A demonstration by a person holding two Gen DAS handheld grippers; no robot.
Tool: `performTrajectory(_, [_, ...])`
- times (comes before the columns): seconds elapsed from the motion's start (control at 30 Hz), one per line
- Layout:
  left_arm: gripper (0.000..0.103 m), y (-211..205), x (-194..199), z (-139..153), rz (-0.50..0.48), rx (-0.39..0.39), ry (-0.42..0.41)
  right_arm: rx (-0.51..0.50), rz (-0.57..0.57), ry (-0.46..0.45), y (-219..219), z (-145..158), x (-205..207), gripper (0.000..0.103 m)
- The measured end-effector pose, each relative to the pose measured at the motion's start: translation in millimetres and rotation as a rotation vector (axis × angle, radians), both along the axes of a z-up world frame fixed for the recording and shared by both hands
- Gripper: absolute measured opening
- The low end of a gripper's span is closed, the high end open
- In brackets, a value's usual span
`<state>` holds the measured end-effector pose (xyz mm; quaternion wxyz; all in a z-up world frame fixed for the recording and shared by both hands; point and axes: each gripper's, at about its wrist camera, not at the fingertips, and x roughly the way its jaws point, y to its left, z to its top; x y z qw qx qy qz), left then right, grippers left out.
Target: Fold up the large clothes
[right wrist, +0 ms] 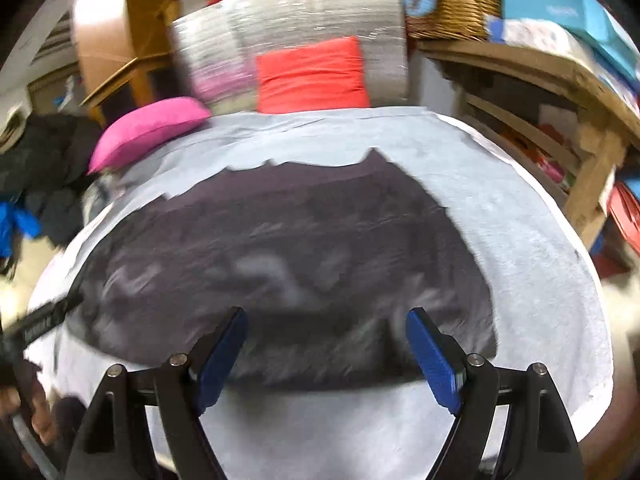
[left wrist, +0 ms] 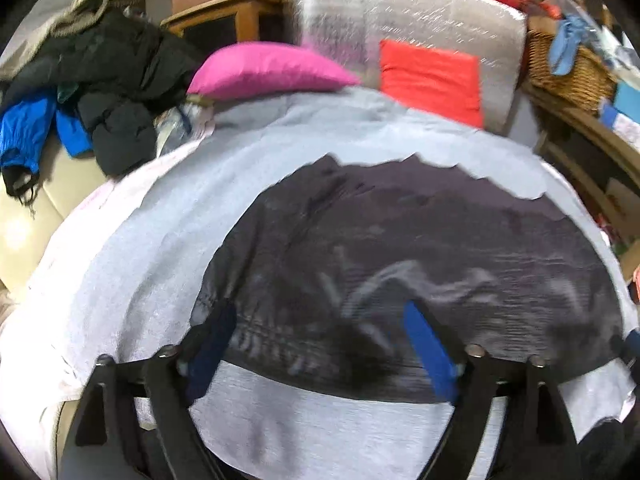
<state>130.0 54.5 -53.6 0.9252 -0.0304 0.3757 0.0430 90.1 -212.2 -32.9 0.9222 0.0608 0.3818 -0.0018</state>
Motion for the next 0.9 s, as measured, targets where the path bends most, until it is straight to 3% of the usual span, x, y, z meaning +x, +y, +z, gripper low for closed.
performTrajectory(0.17, [0.089, -22, -16, 21, -0.06, 0.0, -0.035, -0.011, 0.062, -0.017, 26, 6, -23, 0.084])
performTrajectory(0.5, [0.089, -30, -32, 40, -0.076, 0.003, -0.057, -0.039, 0.113, -0.096, 55, 32, -44, 0.086])
performTrajectory(0.9, [0.089, -41, -38, 40, -0.147, -0.023, -0.053, -0.102, 0.011, -0.127, 39, 39, -29, 0.086])
